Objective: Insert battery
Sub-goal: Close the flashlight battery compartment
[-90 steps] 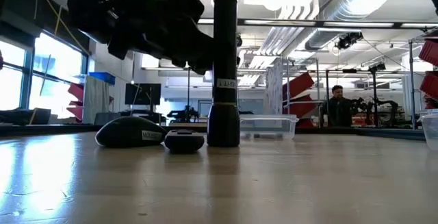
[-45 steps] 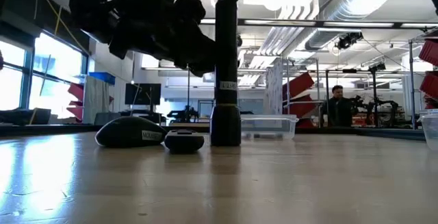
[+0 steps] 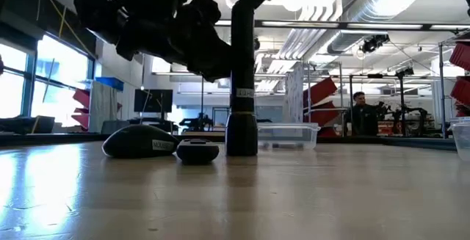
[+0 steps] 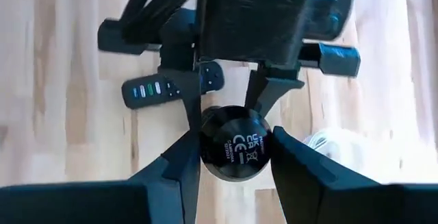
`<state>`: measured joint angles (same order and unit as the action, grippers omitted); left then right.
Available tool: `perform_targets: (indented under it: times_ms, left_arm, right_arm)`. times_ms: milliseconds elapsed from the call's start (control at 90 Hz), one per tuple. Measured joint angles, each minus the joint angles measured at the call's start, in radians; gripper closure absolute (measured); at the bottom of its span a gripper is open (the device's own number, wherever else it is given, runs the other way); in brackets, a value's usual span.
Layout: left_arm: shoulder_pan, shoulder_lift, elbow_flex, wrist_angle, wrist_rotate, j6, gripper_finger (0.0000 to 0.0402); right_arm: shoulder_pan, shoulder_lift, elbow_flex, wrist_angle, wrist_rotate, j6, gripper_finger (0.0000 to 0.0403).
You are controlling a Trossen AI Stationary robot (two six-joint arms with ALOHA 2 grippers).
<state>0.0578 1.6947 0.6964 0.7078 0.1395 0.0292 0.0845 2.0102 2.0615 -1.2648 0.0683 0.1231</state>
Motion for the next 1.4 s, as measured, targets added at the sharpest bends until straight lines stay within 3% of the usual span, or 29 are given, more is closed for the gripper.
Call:
perform_targets:
  times_ms: [211,367,822,1144,1400]
  left_arm:
    - [0.0,0.0,0.0,-0.005,-0.008,0.004,0.0251]
    - [0.0,0.0,-0.001,-0.007,-0.01,0.005,0.0251]
    - [0.005,0.003,0.037,-0.05,0.067,-0.006,0.025]
    - [0.004,0.0,0.037,-0.05,0.078,-0.007,0.0236]
    - [0.003,-0.023,0.041,-0.03,0.059,0.009,0.0202]
  right_arm:
    - [0.0,0.0,-0.001,0.0,0.001,0.249,0.028]
    - [0.001,0.0,-0.001,0.001,0.001,0.306,0.028]
    - [0.014,0.001,-0.003,0.022,0.029,-0.391,0.028]
    - [0.014,0.001,-0.003,0.035,0.025,-0.323,0.0277]
    - [0.014,0.003,-0.003,0.043,0.024,-0.27,0.0249]
